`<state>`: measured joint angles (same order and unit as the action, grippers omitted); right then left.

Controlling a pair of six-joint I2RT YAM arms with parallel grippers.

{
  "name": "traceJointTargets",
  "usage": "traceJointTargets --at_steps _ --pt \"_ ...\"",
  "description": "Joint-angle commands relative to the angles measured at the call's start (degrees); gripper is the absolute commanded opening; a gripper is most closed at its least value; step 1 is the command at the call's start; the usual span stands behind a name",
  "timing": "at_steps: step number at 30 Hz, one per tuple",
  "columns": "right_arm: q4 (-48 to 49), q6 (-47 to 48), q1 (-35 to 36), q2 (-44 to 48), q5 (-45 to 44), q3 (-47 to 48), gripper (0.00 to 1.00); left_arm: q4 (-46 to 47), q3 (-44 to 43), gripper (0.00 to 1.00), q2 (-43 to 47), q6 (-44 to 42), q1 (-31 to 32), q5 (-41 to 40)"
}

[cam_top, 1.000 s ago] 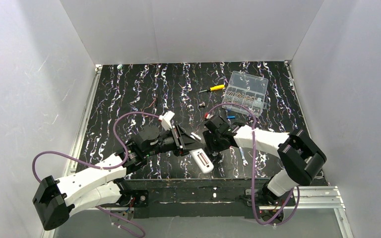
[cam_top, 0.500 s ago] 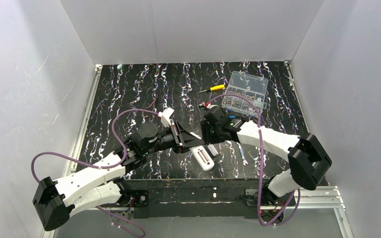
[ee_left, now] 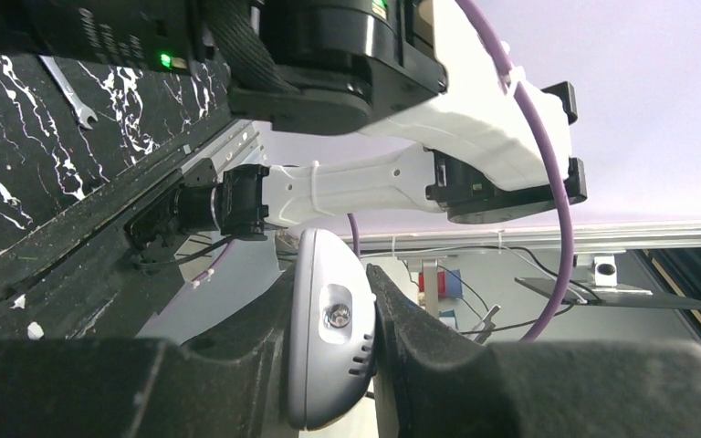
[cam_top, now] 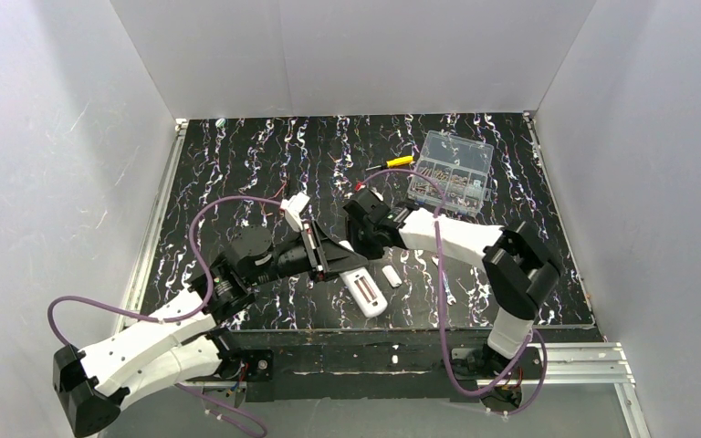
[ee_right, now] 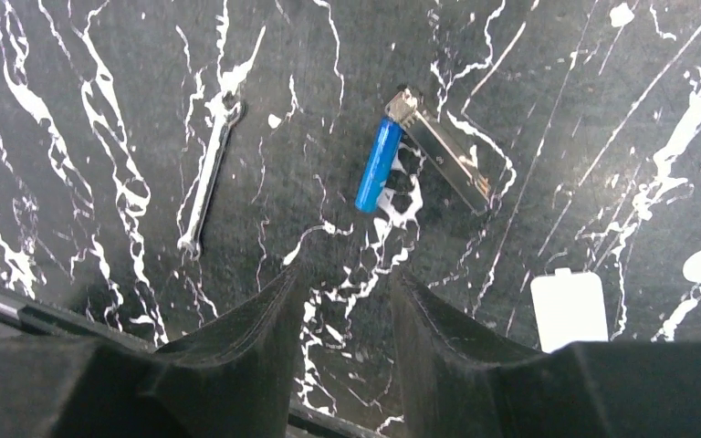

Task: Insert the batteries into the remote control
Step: Pick up the battery from the center of the board.

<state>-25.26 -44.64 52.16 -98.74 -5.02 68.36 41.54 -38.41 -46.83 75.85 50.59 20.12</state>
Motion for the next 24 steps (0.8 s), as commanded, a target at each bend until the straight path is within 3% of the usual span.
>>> traceJointTargets --at_steps 1,24 --pt "-2.01 -2.35 0.05 -2.73 -2.12 5.31 0.47 1.11 -0.61 0.0 2.9 -0.88 -0.63 1.4" --pt "-5.9 -3.08 0.58 -11.77 -4.3 10.53 0.37 0.92 -0.03 0.0 3.88 -0.18 -1.46 2.11"
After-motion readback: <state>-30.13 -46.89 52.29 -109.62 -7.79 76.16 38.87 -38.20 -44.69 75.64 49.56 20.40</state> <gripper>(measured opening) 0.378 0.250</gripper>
